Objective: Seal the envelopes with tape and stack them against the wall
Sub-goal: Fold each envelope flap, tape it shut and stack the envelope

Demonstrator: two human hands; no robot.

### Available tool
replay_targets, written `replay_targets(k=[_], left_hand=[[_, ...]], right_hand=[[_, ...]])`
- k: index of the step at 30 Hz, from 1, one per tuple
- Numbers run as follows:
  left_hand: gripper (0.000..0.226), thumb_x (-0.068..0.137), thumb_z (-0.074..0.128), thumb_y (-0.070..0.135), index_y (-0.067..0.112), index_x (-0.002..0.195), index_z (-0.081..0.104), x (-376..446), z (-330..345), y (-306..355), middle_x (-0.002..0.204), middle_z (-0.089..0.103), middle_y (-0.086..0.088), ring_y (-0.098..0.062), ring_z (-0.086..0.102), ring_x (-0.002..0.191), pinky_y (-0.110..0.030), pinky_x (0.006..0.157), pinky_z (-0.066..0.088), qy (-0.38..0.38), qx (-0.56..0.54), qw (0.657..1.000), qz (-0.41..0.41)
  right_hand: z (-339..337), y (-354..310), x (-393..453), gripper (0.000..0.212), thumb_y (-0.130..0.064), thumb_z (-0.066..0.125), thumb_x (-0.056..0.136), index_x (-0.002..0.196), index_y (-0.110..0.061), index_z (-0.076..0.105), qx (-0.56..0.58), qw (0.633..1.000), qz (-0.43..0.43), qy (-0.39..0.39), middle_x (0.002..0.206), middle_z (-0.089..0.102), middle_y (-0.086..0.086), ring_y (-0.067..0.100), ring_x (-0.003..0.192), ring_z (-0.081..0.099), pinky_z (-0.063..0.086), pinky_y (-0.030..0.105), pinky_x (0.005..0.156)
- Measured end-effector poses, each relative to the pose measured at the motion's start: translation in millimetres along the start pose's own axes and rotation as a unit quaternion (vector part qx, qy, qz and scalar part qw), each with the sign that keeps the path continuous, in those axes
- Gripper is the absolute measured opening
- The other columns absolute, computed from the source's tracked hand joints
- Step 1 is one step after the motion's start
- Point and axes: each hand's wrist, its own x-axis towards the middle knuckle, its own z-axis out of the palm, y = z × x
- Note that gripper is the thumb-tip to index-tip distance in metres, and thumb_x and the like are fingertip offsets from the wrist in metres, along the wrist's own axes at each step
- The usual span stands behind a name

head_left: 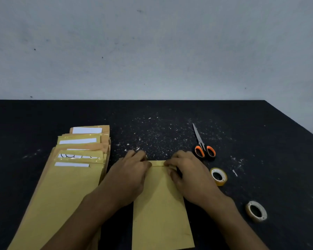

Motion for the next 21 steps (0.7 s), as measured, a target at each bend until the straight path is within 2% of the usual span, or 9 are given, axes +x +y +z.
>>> replay_targets(k=[3, 7, 9, 12, 14, 17, 19, 21], left_hand=[[0.034, 0.103, 0.039, 0.027, 0.022, 0.133, 0.055, -1.8, 1.8, 3.2, 0.130, 0.045, 0.006, -0.014, 0.039, 0.116, -0.031, 0.097, 0.041, 0.006, 0.016, 1.000, -0.012], [0.039, 0.101, 0.048, 0.028, 0.023, 0.140, 0.050, -5.5, 1.2, 11.9, 0.137, 0.044, 0.007, -0.010, 0.037, 0.124, -0.028, 0.103, 0.036, 0.051, -0.041, 0.998, -0.006], [0.040, 0.099, 0.053, 0.027, 0.021, 0.139, 0.053, -7.7, 1.8, 18.5, 0.136, 0.046, 0.009, -0.004, 0.038, 0.123, -0.021, 0.100, 0.034, 0.088, -0.098, 0.991, 0.004], [0.032, 0.096, 0.056, 0.030, 0.019, 0.125, 0.065, -10.1, 4.8, 29.6, 0.122, 0.055, 0.012, 0.003, 0.049, 0.111, -0.011, 0.089, 0.035, 0.136, -0.169, 0.976, 0.022], [0.027, 0.093, 0.059, 0.028, 0.019, 0.116, 0.070, -10.9, 7.8, 35.0, 0.114, 0.059, 0.013, 0.005, 0.053, 0.106, -0.010, 0.082, 0.038, 0.147, -0.195, 0.969, 0.026], [0.027, 0.090, 0.058, 0.033, 0.022, 0.110, 0.072, -11.6, 11.3, 44.6, 0.107, 0.062, 0.016, 0.003, 0.056, 0.102, -0.014, 0.080, 0.045, 0.145, -0.214, 0.966, 0.027], [0.025, 0.090, 0.059, 0.035, 0.023, 0.108, 0.072, -11.9, 12.7, 50.6, 0.105, 0.064, 0.016, 0.001, 0.058, 0.099, -0.020, 0.078, 0.049, 0.141, -0.221, 0.965, 0.024], [0.016, 0.093, 0.065, 0.027, 0.023, 0.106, 0.073, -11.7, 12.6, 55.8, 0.102, 0.065, 0.016, 0.001, 0.059, 0.096, -0.017, 0.072, 0.049, 0.137, -0.233, 0.963, 0.020]], right_hand=[[-9.9, 5.8, -9.9, 0.026, -0.020, 0.059, 0.097, 0.120, -0.024, 0.069, 0.057, 0.998, -0.003, 0.017, 0.112, 0.062, -0.011, 0.009, 0.108, 0.054, 0.047, 0.033, 0.093], [-34.4, 17.0, -36.8, 0.023, -0.020, 0.067, 0.092, 0.113, -0.026, 0.072, 0.096, 0.993, 0.015, 0.065, 0.105, 0.066, -0.014, 0.006, 0.101, 0.061, 0.053, 0.036, 0.088], [-46.8, 24.9, -53.2, 0.022, -0.021, 0.069, 0.092, 0.113, -0.026, 0.073, 0.104, 0.991, 0.033, 0.077, 0.104, 0.067, -0.017, 0.003, 0.098, 0.063, 0.054, 0.031, 0.087], [-56.9, 37.4, -78.5, 0.021, -0.024, 0.072, 0.090, 0.110, -0.028, 0.074, 0.096, 0.991, 0.047, 0.078, 0.101, 0.067, -0.020, -0.001, 0.094, 0.063, 0.054, 0.030, 0.083], [-59.4, 43.8, -92.3, 0.026, -0.034, 0.075, 0.086, 0.112, -0.031, 0.073, 0.077, 0.994, 0.057, 0.052, 0.101, 0.068, -0.020, -0.001, 0.096, 0.064, 0.055, 0.033, 0.084], [-63.4, 48.0, -105.5, 0.049, -0.059, 0.073, 0.072, 0.116, -0.037, 0.068, 0.066, 0.995, 0.065, -0.037, 0.112, 0.064, -0.026, -0.004, 0.106, 0.059, 0.053, 0.033, 0.090], [-61.9, 47.7, -108.1, 0.052, -0.054, 0.079, 0.070, 0.118, -0.038, 0.067, 0.060, 0.993, 0.063, -0.084, 0.116, 0.060, -0.027, -0.004, 0.110, 0.056, 0.051, 0.031, 0.092], [-58.3, 48.1, -109.1, 0.046, -0.039, 0.084, 0.074, 0.117, -0.037, 0.067, 0.066, 0.993, 0.060, -0.071, 0.115, 0.060, -0.025, -0.002, 0.108, 0.056, 0.052, 0.030, 0.091]])
